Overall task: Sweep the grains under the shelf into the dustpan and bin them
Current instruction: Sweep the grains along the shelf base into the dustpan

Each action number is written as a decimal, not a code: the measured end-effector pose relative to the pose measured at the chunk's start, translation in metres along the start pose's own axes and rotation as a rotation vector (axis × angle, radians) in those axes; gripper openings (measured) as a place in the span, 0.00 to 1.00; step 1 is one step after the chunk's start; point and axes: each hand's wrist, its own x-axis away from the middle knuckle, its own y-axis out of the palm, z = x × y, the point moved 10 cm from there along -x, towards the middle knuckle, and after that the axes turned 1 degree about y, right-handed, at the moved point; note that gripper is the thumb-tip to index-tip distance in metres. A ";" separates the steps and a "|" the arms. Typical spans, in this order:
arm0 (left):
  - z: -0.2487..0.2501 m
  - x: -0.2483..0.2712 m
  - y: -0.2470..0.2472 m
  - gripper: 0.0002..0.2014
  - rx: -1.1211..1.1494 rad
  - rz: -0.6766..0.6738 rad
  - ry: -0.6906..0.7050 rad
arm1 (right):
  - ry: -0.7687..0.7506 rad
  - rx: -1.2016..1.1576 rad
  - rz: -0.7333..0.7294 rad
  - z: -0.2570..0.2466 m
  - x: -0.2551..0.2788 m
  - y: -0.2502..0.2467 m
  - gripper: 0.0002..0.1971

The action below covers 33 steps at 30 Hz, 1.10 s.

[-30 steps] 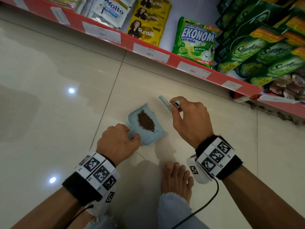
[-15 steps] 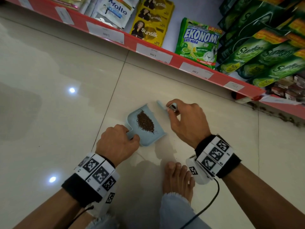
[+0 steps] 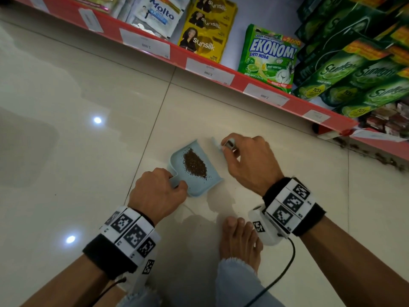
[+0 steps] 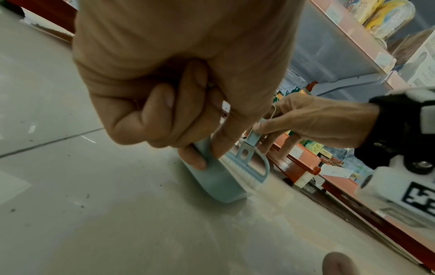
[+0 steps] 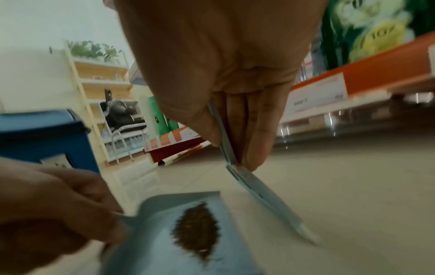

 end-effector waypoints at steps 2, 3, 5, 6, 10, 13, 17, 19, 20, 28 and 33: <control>0.000 0.000 0.000 0.21 0.000 0.004 0.003 | -0.048 -0.176 0.004 -0.013 0.005 0.000 0.09; 0.000 0.000 0.000 0.22 0.000 0.006 0.004 | -0.048 -0.240 0.049 -0.013 0.004 -0.007 0.08; -0.002 0.000 -0.001 0.22 -0.001 0.011 0.002 | -0.036 -0.238 0.148 -0.008 -0.001 -0.020 0.08; -0.002 0.001 -0.001 0.22 0.004 0.012 0.002 | -0.021 -0.166 0.177 -0.003 -0.006 -0.024 0.08; -0.002 -0.001 -0.002 0.21 0.030 0.015 0.002 | 0.031 0.153 0.216 0.016 -0.022 -0.031 0.10; -0.004 -0.002 -0.004 0.21 0.031 0.019 0.000 | -0.047 0.180 0.039 0.011 -0.023 -0.008 0.10; -0.004 -0.004 -0.004 0.20 0.028 0.019 0.003 | -0.109 -0.138 -0.049 0.000 -0.012 -0.005 0.08; -0.004 -0.004 -0.004 0.20 0.024 0.020 0.005 | -0.109 -0.154 0.063 0.002 -0.009 -0.021 0.07; -0.004 -0.004 -0.004 0.20 0.026 0.020 0.008 | -0.091 -0.099 0.126 0.006 -0.009 -0.028 0.07; -0.003 -0.005 -0.005 0.23 0.057 0.019 0.047 | -0.034 0.135 0.040 0.008 -0.003 0.002 0.09; 0.003 -0.005 -0.008 0.22 0.112 0.021 0.156 | -0.013 -0.110 0.132 -0.007 0.021 -0.007 0.09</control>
